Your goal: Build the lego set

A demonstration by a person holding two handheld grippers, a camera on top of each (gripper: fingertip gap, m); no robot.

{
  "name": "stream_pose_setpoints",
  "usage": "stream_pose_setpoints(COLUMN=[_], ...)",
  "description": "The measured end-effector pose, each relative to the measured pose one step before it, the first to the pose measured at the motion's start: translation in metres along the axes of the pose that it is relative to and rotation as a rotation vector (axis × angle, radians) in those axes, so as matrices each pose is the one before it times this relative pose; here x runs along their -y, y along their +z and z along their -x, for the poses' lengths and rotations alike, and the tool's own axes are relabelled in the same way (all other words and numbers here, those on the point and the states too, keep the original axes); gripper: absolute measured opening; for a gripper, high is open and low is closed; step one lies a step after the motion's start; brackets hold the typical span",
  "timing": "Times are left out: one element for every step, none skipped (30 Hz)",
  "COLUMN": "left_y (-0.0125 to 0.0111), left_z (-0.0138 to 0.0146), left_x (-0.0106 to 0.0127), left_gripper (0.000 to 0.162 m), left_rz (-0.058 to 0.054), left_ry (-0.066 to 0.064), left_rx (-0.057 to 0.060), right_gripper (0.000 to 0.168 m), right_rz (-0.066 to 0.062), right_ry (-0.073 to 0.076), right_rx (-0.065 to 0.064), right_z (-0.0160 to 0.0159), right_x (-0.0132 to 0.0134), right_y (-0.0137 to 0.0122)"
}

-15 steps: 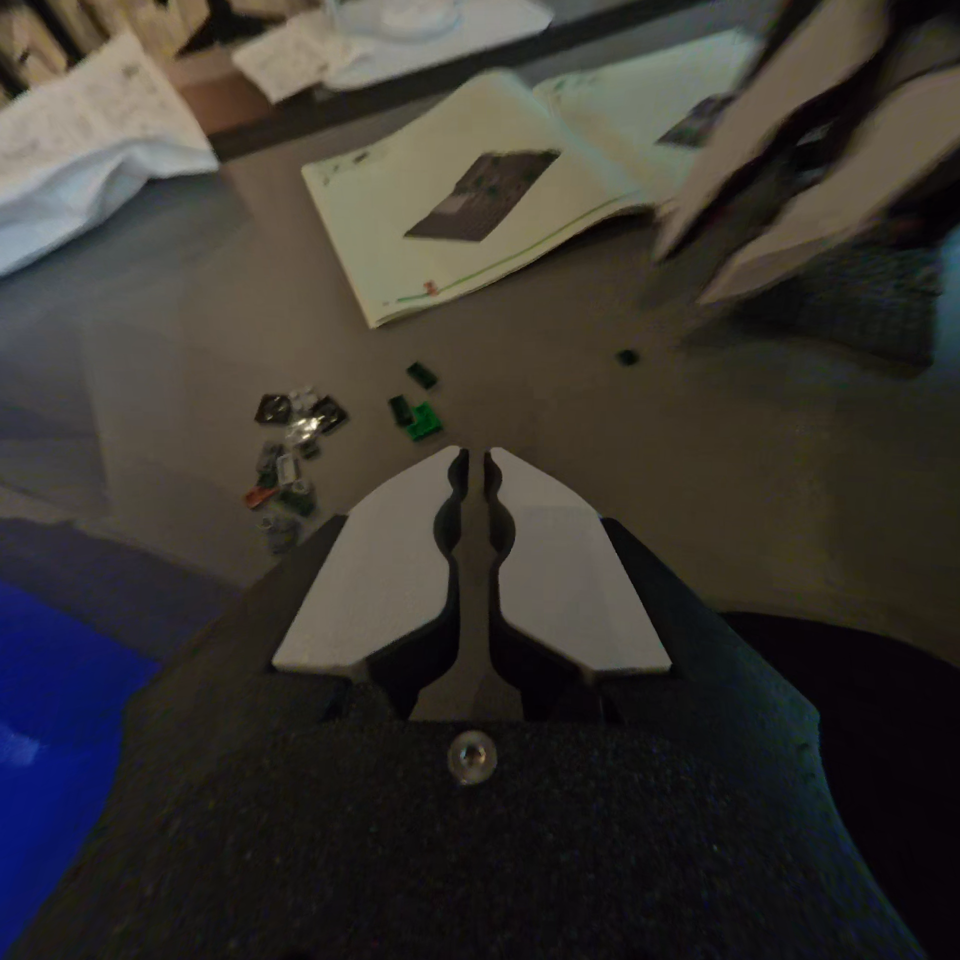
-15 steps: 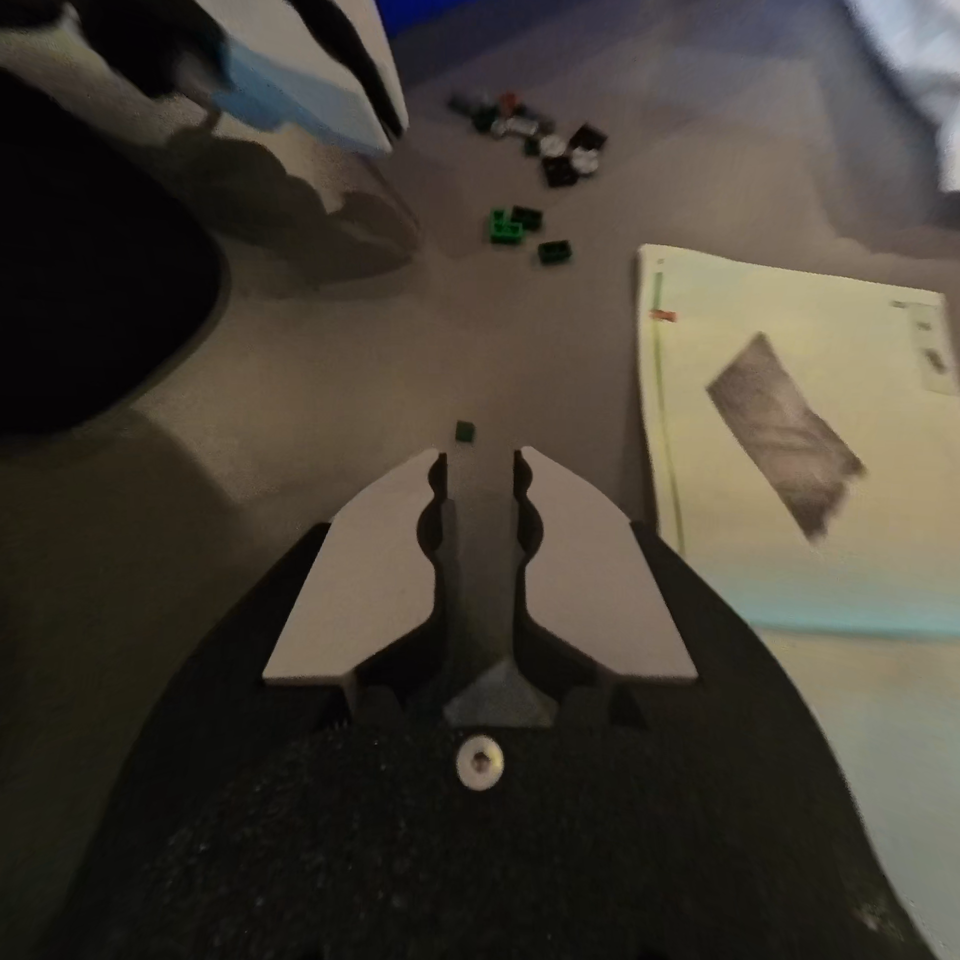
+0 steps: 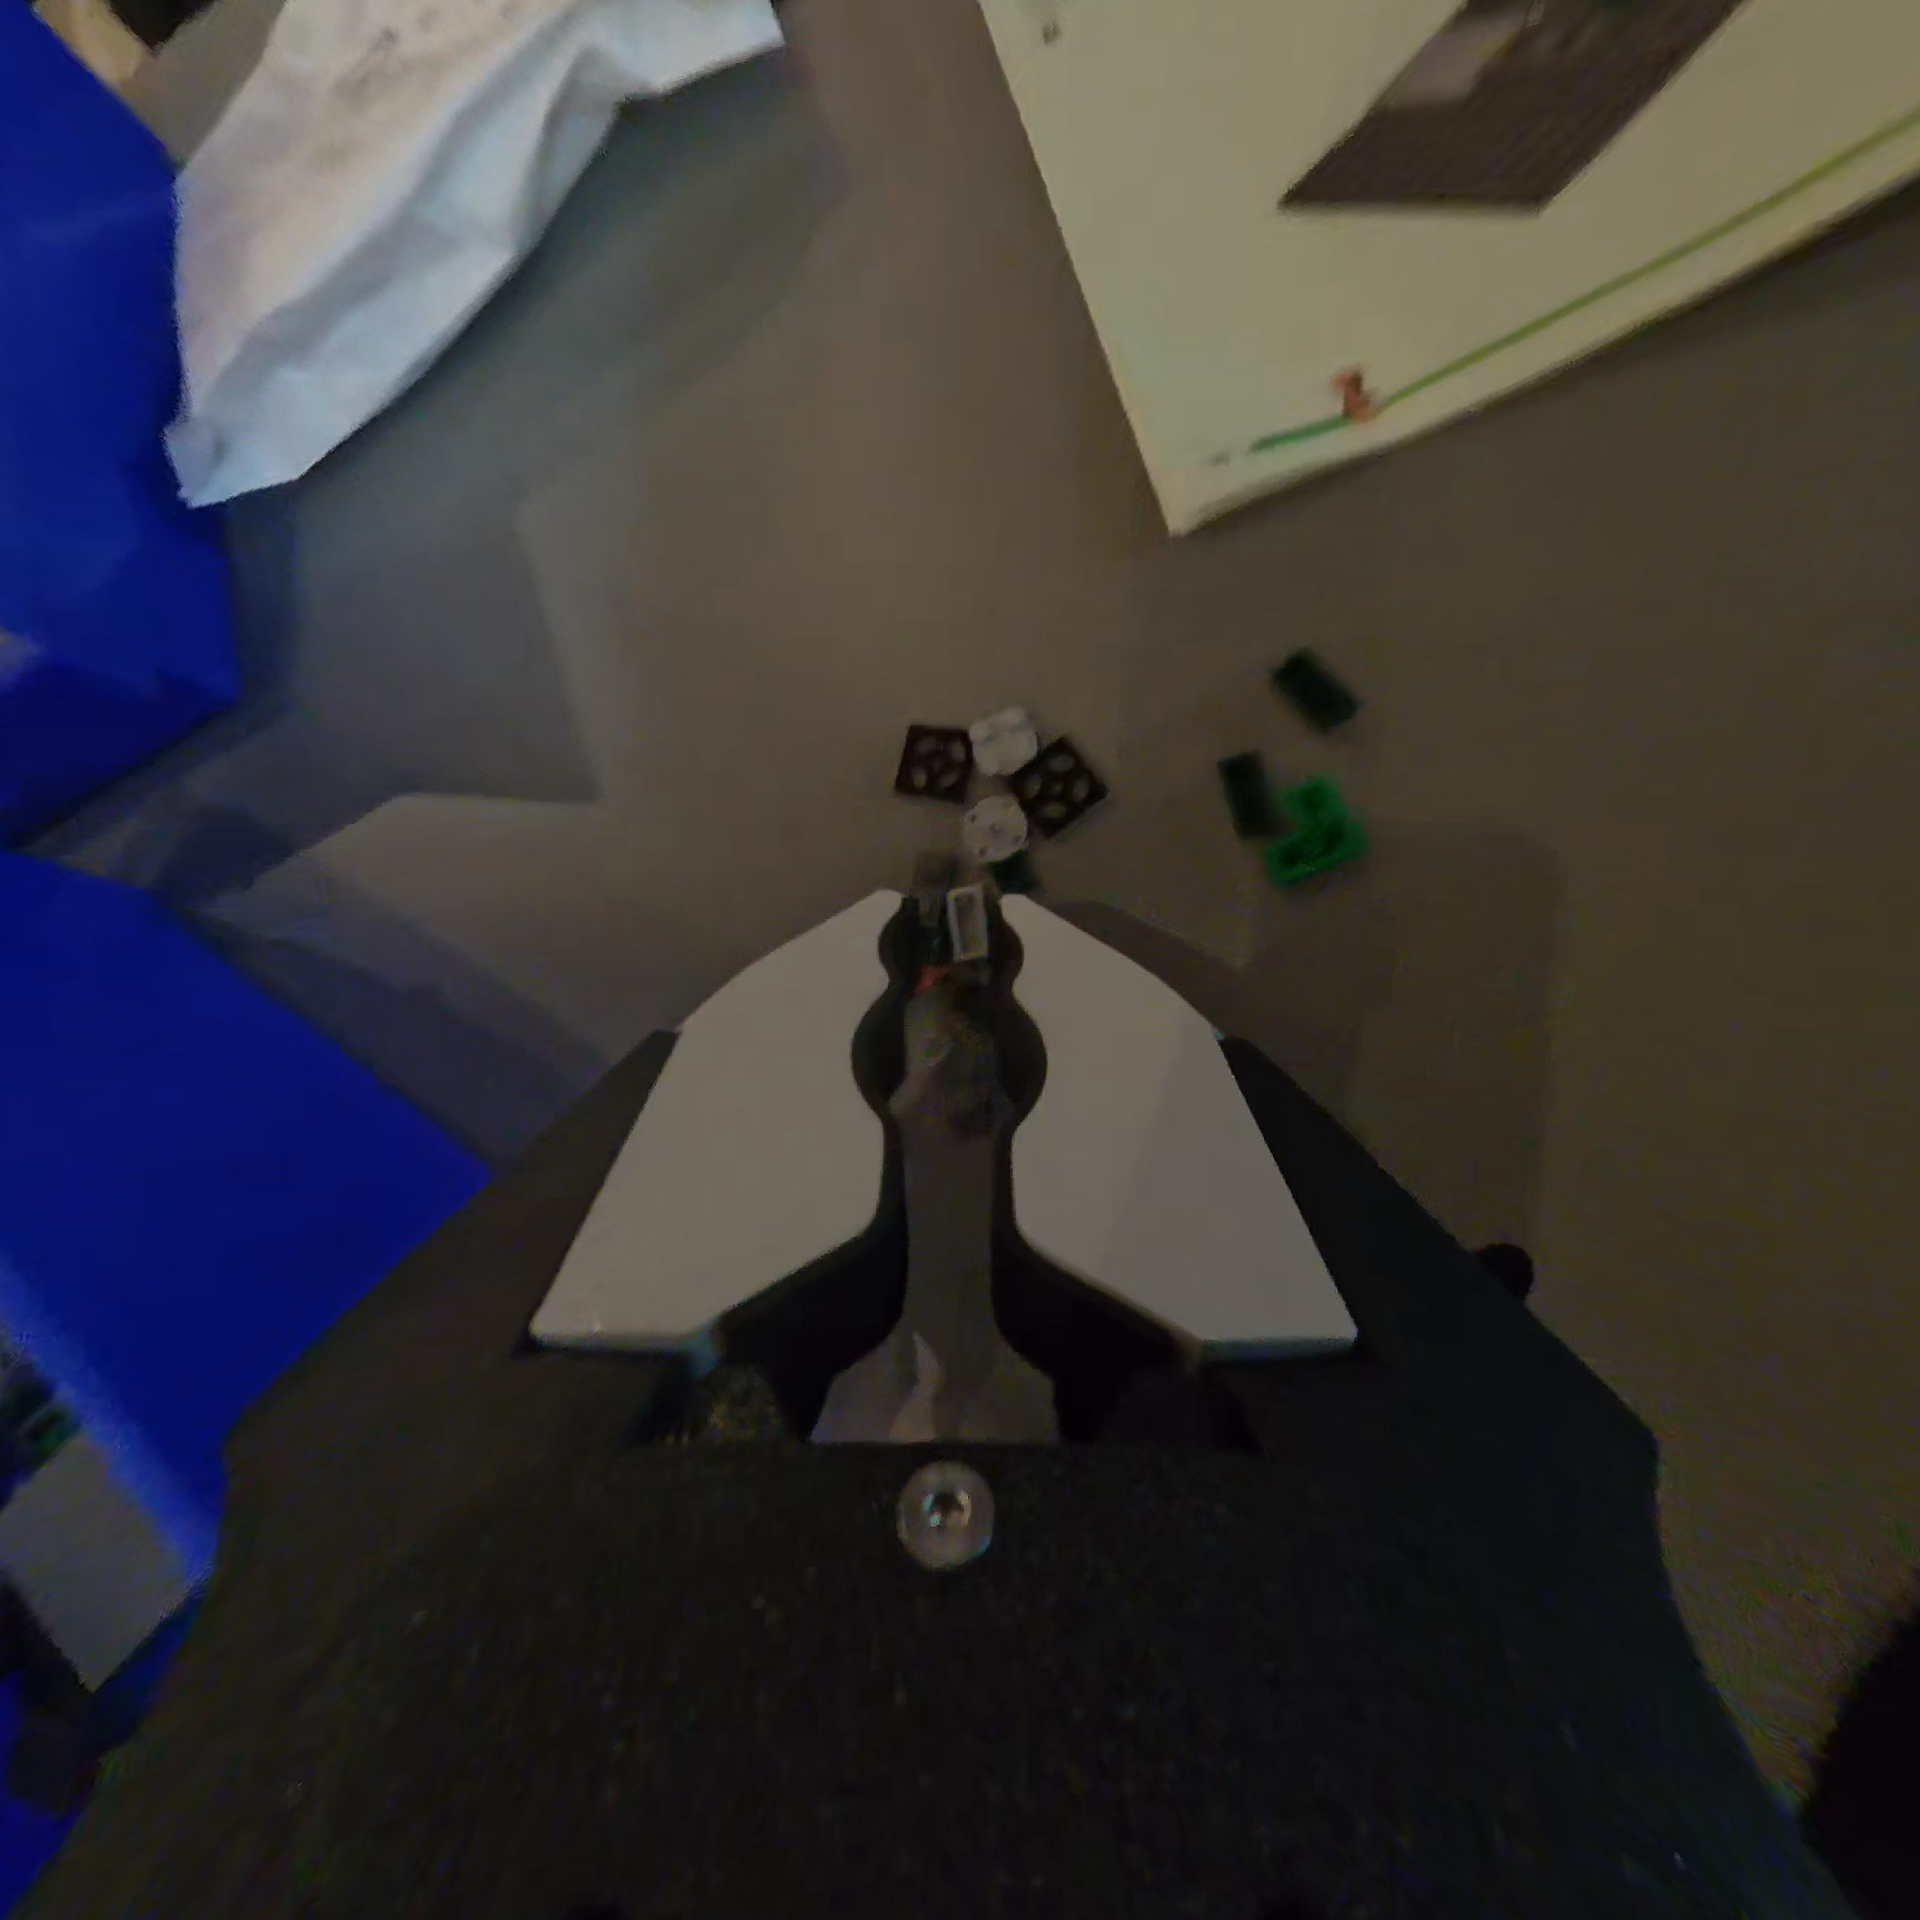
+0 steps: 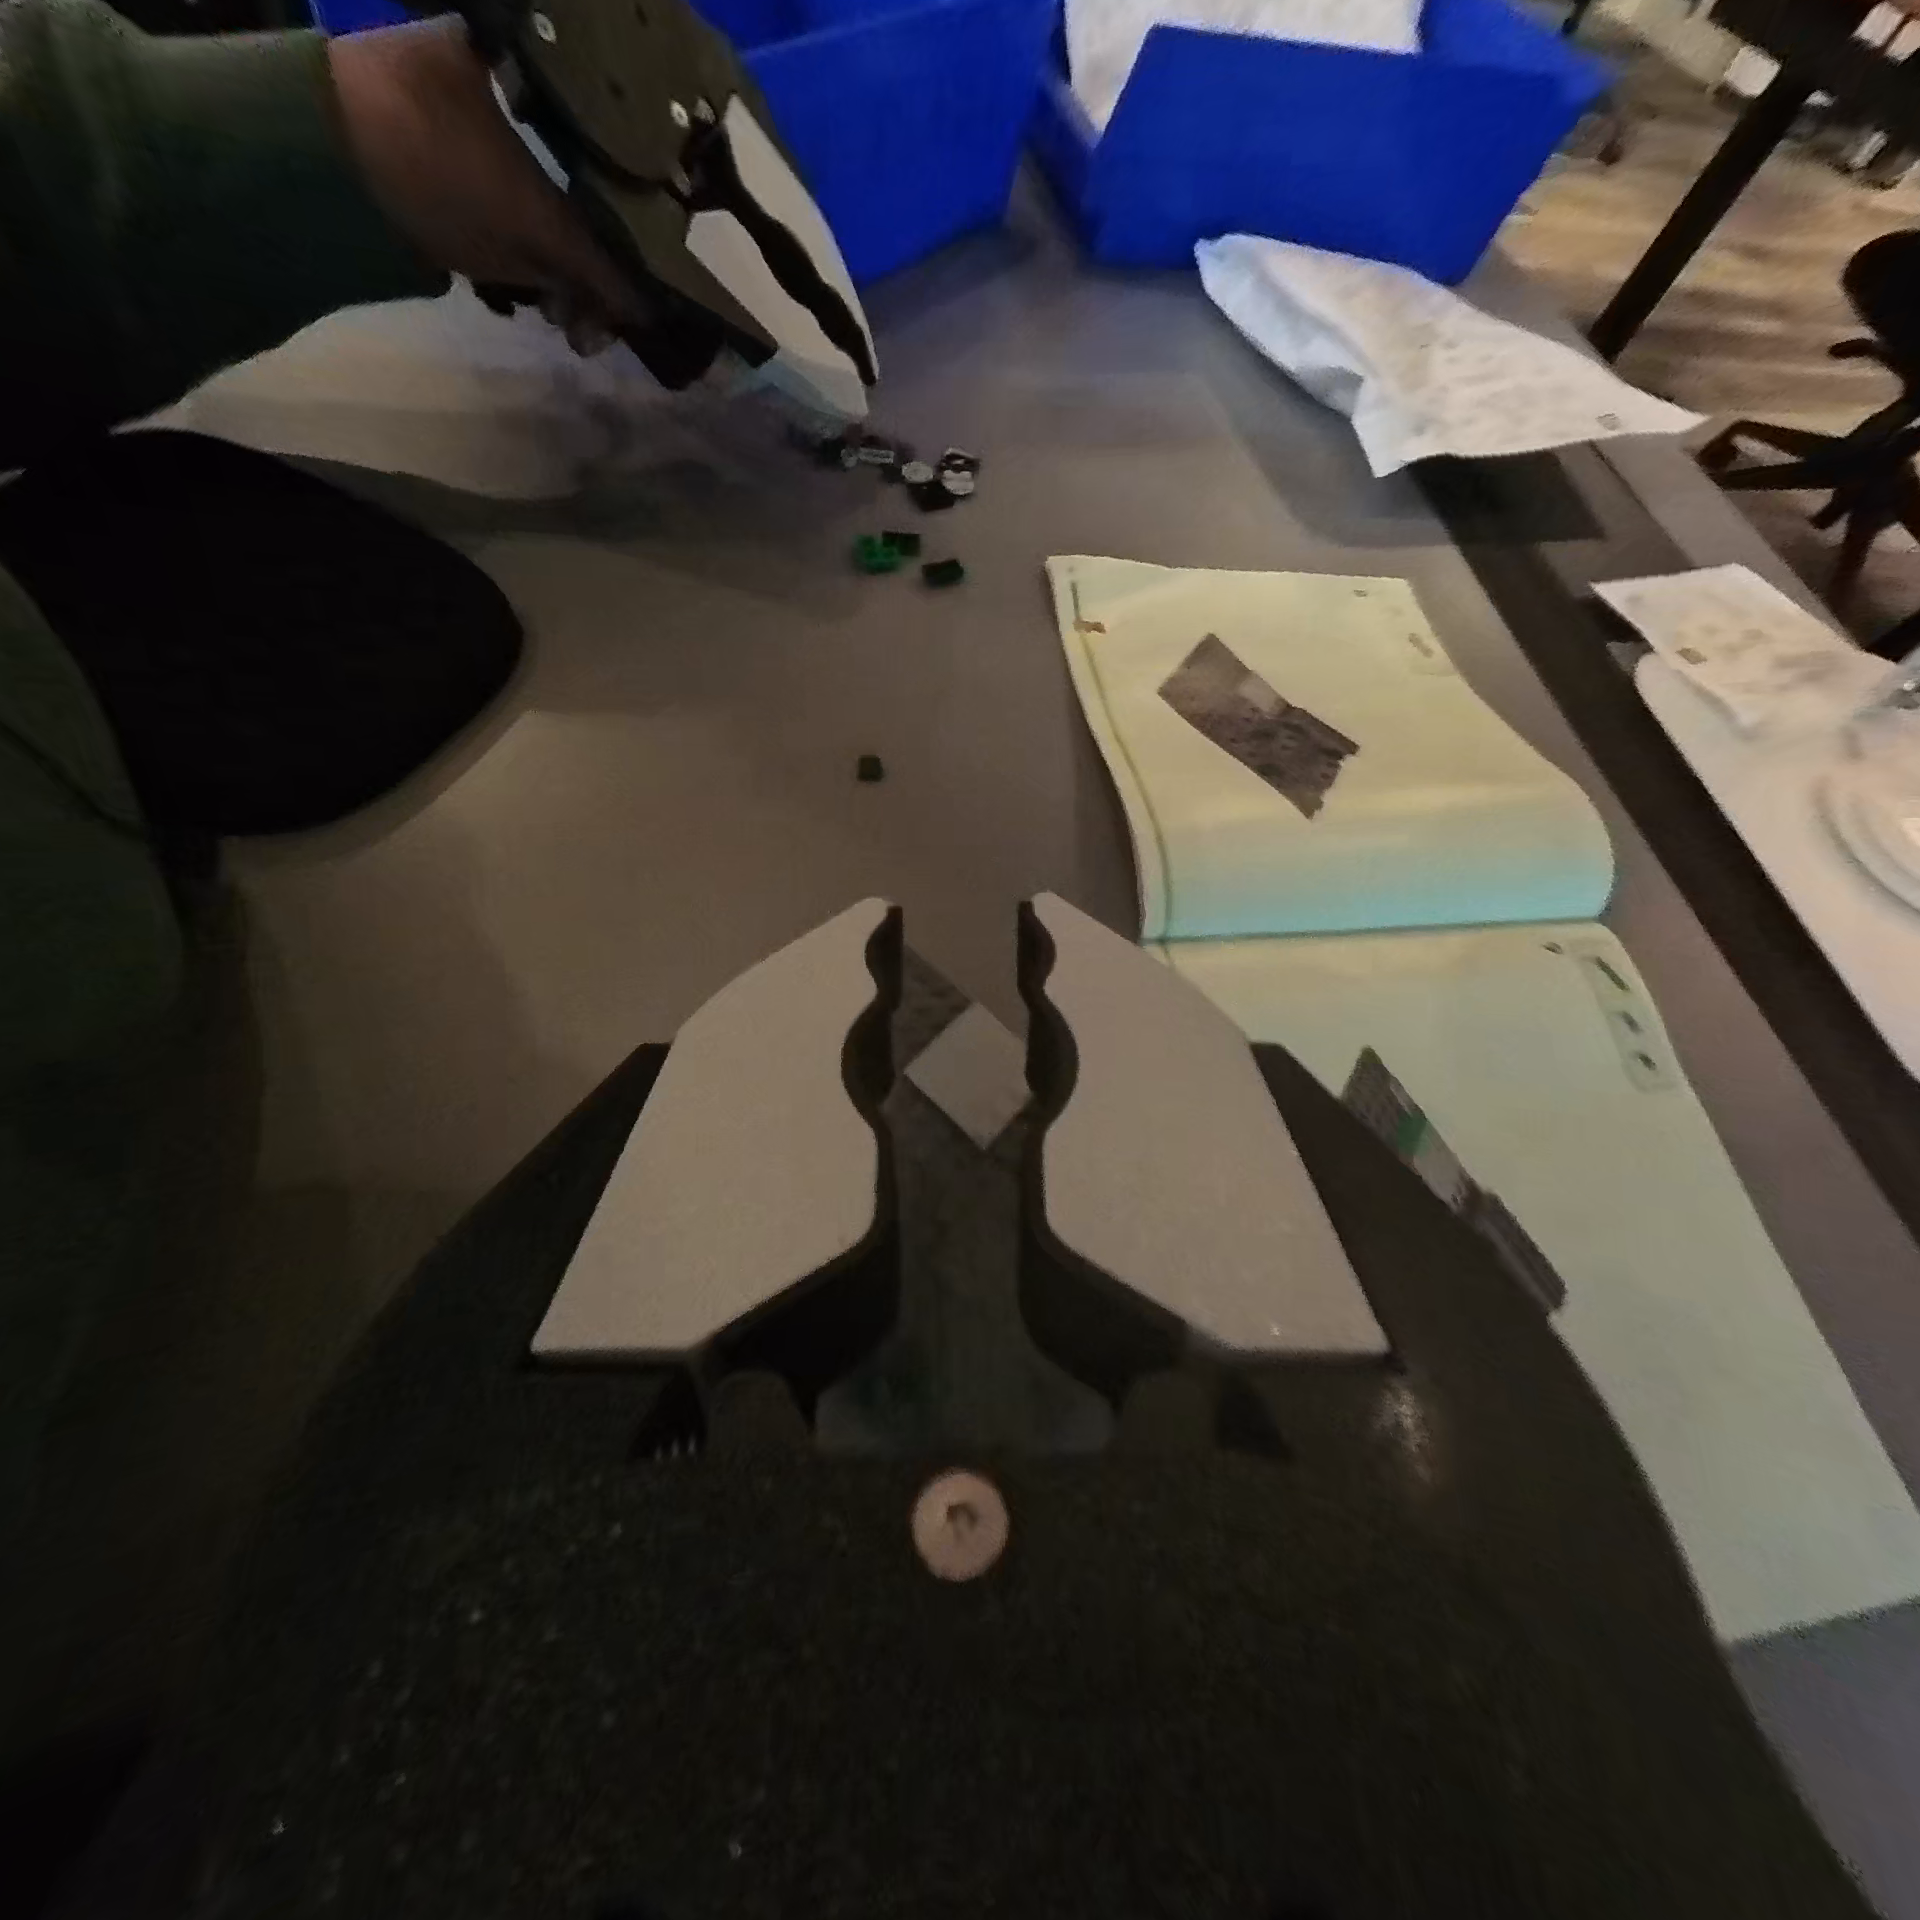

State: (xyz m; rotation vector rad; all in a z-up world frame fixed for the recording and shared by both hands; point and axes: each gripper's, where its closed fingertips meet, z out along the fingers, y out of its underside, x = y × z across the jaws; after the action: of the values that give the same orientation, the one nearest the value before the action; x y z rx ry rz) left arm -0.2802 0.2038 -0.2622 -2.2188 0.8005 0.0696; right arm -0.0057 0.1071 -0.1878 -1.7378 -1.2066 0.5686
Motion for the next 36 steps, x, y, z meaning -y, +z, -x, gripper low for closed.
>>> stream_pose_setpoints(left_y=[0.002, 0.00225, 0.00228, 0.00271, 0.00396, 0.00416, 0.00354, 0.00247, 0.0013, 0.00101, 0.00055, 0.00043, 0.00029, 0.00012, 0.00004, -0.00001, -0.00002, -0.00003, 0.0, -0.00011, 0.00001, 0.00029, 0.00008, 0.0001, -0.00005, -0.00001, -0.00006, -0.00014, -0.00025, -0.00064, -0.00203, -0.003, -0.00359, -0.0038, -0.00383, -0.00383], left_z=[-0.00066, -0.00419, -0.00493, -0.00231, -0.00072, -0.00107, -0.00111, -0.00043, 0.0004, 0.0007, 0.00059, 0.00067, 0.00008, 0.00017, 0.00034, 0.00056, 0.00084, 0.00055, 0.0005, 0.00051, -0.00035, -0.00175, -0.00182, -0.00012, -0.00011, -0.00008, 0.00004, 0.00028, 0.00063, -0.00025, -0.00179, -0.00253, -0.00303, -0.00277, -0.00331, -0.00333], left_x=[-0.0023, -0.00135, 0.00121, 0.00192, -0.00032, -0.00265, -0.00231, 0.00017, 0.00192, 0.00095, 0.00046, 0.00051, 0.00019, -0.00004, -0.0002, 0.00002, -0.00012, -0.00013, -0.00022, -0.00035, -0.00012, 0.00003, -0.00009, 0.00003, 0.00006, 0.00005, -0.00005, -0.00003, -0.00016, 0.00011, 0.00169, 0.00239, 0.00266, 0.00247, 0.00294, 0.0033], left_gripper=[0.012, 0.012, 0.012, 0.012, 0.012, 0.013, 0.013, 0.013, 0.012, 0.011, 0.012, 0.012, 0.011, 0.012, 0.012, 0.013, 0.015, 0.016, 0.016, 0.016, 0.015, 0.012, 0.009, 0.008, 0.008, 0.008, 0.007, 0.007, 0.007, 0.006, 0.0, 0.0, 0.0, 0.0, 0.0, 0.0], left_rz=[0.0184, 0.0221, 0.0087, 0.0036, 0.0167, 0.031, 0.0265, 0.005, -0.01, -0.0005, 0.0029, 0.0039, 0.005, 0.0077, 0.0077, 0.0065, 0.0063, 0.0049, 0.0056, 0.0047, 0.002, -0.0004, -0.0014, -0.0026, -0.003, -0.0019, -0.0002, -0.0001, -0.0007, -0.005, -0.0159, -0.0166, -0.0156, -0.0115, -0.0128, -0.014], left_ry=[0.0095, -0.0023, 0.0025, 0.0072, 0.0067, 0.0002, -0.0057, -0.0065, -0.0108, -0.0135, -0.0077, -0.0022, -0.0011, -0.0025, -0.0034, -0.0052, -0.0043, -0.0021, -0.0018, -0.0015, -0.0023, -0.0044, -0.006, -0.0007, 0.0028, 0.001, 0.0011, 0.0047, 0.0092, 0.0136, 0.0118, 0.0041, 0.0097, 0.0142, 0.0198, 0.0177], left_rx=[-0.019, -0.0344, -0.0295, -0.0087, -0.0042, -0.012, -0.0141, -0.0098, -0.0051, -0.0045, -0.0026, 0.001, -0.002, -0.0033, -0.0033, -0.0035, -0.0008, -0.0001, 0.0012, 0.0019, -0.0045, -0.0134, -0.0131, 0.0003, 0.001, 0.0002, 0.0012, 0.006, 0.0125, 0.0095, 0.0014, -0.0039, -0.0053, -0.0012, -0.0031, -0.0012], right_gripper=[0.021, 0.021, 0.02, 0.02, 0.02, 0.02, 0.02, 0.02, 0.02, 0.02, 0.02, 0.02, 0.02, 0.019, 0.02, 0.019, 0.019, 0.019, 0.019, 0.019, 0.02, 0.019, 0.019, 0.019, 0.019, 0.019, 0.019, 0.019, 0.019, 0.019, 0.018, 0.019, 0.019, 0.018, 0.018, 0.019], right_rz=[-0.0065, -0.0061, -0.0057, -0.0061, -0.0078, -0.0086, -0.006, -0.0012, 0.0011, 0.0003, -0.0011, -0.0029, -0.0037, -0.0021, -0.0003, -0.0001, -0.0004, 0.0004, 0.0011, 0.0008, 0.0, -0.0002, -0.0003, -0.0006, -0.0005, 0.0001, 0.0006, 0.0002, -0.0011, -0.0018, -0.0017, -0.002, -0.0024, -0.0014, 0.0002, 0.0012], right_ry=[0.0071, 0.0072, 0.0058, 0.0047, 0.0043, 0.0048, 0.0051, 0.003, -0.0011, -0.0029, 0.0, 0.0048, 0.0075, 0.0075, 0.006, 0.0034, 0.0009, -0.0001, 0.0002, 0.0009, 0.0017, 0.0023, 0.0023, 0.0019, 0.0017, 0.0015, 0.0009, -0.0002, -0.0011, -0.0013, -0.0009, -0.0003, 0.0005, 0.0014, 0.0014, 0.0005], right_rx=[0.0007, 0.0012, 0.0001, -0.002, -0.0026, -0.0006, 0.0023, 0.0029, -0.0006, -0.0043, -0.0036, -0.0013, 0.0006, 0.002, 0.0018, 0.0005, 0.0, -0.0003, -0.0009, -0.0006, 0.0003, 0.0003, 0.0, -0.0001, -0.0001, 0.0002, 0.0001, -0.0012, -0.0021, -0.0018, -0.0022, -0.003, -0.0015, 0.0008, 0.0007, 0.0005], right_z=[-0.00052, -0.00041, -0.00054, -0.00069, -0.00062, -0.00022, 0.00034, 0.00069, 0.00035, -0.00021, -0.0004, -0.00045, -0.00056, -0.00051, -0.00034, -0.00044, -0.00016, -0.00017, -0.00027, -0.00017, -0.00023, -0.00032, -0.00026, -0.00031, -0.00032, -0.00021, -0.0001, -0.00018, -0.00023, -0.00028, -0.00031, -0.00054, -0.00032, -0.00008, -0.00007, 0.00009], right_x=[-0.00225, -0.00219, -0.00206, -0.00146, -0.00094, -0.00019, -0.00024, -0.00046, -0.00075, -0.0007, -0.00069, -0.00063, -0.00045, -0.00047, -0.0005, -0.0002, -0.00006, -0.00017, -0.00038, -0.00034, -0.00036, -0.00035, -0.00035, -0.00032, -0.00033, -0.00032, -0.00033, -0.00003, 0.00025, 0.00057, 0.00065, 0.00054, 0.00046, 0.00013, -0.00026, -0.00047], right_y=[-0.00284, -0.00232, -0.00189, -0.00155, -0.00159, -0.00145, -0.00161, -0.00166, -0.00191, -0.00173, -0.00166, -0.00106, -0.00074, -0.00025, -0.00002, 0.00015, 0.00007, 0.00022, 0.00014, 0.00016, 0.00001, 0.0, -0.00004, -0.00002, -0.00003, -0.00015, -0.00008, -0.00026, -0.00042, -0.00058, -0.00062, -0.00067, -0.00044, -0.00022, -0.00001, 0.0002])
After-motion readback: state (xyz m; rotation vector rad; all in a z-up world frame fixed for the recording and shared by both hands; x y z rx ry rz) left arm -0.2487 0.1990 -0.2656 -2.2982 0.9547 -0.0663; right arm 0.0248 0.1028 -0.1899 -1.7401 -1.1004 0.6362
